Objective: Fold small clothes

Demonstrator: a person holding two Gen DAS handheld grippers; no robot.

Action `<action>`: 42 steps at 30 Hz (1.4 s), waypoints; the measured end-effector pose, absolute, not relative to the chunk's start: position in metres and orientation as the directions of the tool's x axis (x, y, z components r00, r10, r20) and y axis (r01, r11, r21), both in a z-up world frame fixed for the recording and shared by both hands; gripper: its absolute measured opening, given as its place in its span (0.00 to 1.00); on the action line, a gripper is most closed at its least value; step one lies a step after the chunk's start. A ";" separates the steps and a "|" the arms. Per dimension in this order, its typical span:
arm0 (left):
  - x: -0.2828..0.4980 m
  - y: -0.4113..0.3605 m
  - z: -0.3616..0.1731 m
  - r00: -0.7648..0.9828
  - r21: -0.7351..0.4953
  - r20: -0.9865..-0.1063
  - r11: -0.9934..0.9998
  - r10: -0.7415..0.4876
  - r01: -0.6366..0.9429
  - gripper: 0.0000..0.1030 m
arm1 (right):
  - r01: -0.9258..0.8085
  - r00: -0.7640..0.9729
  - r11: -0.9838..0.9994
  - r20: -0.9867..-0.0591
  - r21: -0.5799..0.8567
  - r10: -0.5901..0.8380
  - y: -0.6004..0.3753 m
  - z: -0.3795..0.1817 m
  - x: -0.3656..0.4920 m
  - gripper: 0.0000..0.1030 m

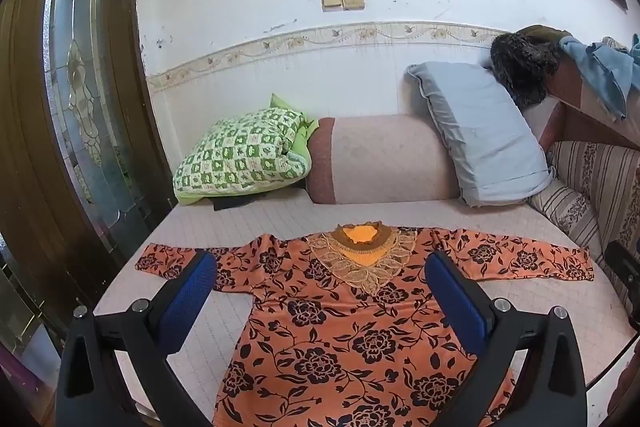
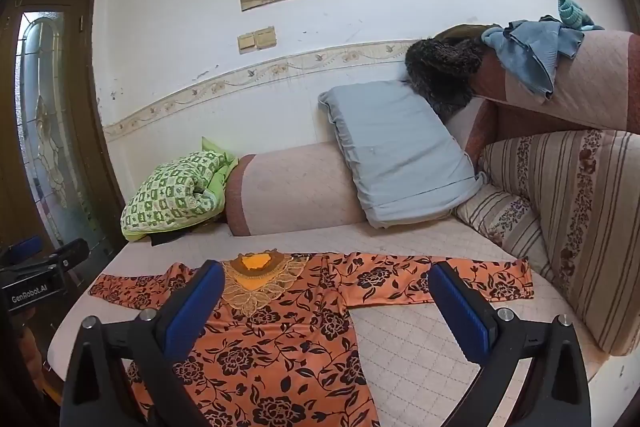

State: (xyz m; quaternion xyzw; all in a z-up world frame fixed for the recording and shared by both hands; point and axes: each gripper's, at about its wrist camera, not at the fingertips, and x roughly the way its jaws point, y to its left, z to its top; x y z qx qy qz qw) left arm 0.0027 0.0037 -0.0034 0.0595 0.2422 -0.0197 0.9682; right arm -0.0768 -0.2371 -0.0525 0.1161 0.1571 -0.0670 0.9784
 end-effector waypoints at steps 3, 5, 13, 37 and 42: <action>0.007 0.003 -0.014 0.869 0.076 -0.494 0.993 -0.040 0.089 1.00 | 0.165 0.942 0.963 -0.324 0.214 -0.090 -0.237 -0.050 -0.076 1.00; 0.008 0.002 -0.023 0.860 0.066 -0.509 0.994 -0.044 0.091 1.00 | 0.166 0.943 0.964 -0.320 0.208 -0.093 -0.236 -0.048 -0.077 1.00; 0.013 -0.025 -0.074 0.711 0.017 -0.694 0.985 -0.111 0.170 1.00 | 0.190 0.929 0.962 -0.353 0.197 -0.111 -0.241 -0.063 -0.070 1.00; 0.012 0.007 -0.055 0.802 0.116 -0.597 0.991 0.015 0.068 1.00 | 0.146 0.914 0.967 -0.404 0.211 -0.050 -0.226 -0.091 -0.065 1.00; 0.013 0.020 -0.054 0.798 0.091 -0.602 0.995 0.021 0.043 1.00 | 0.111 0.908 0.972 -0.418 0.207 -0.015 -0.209 -0.095 -0.058 1.00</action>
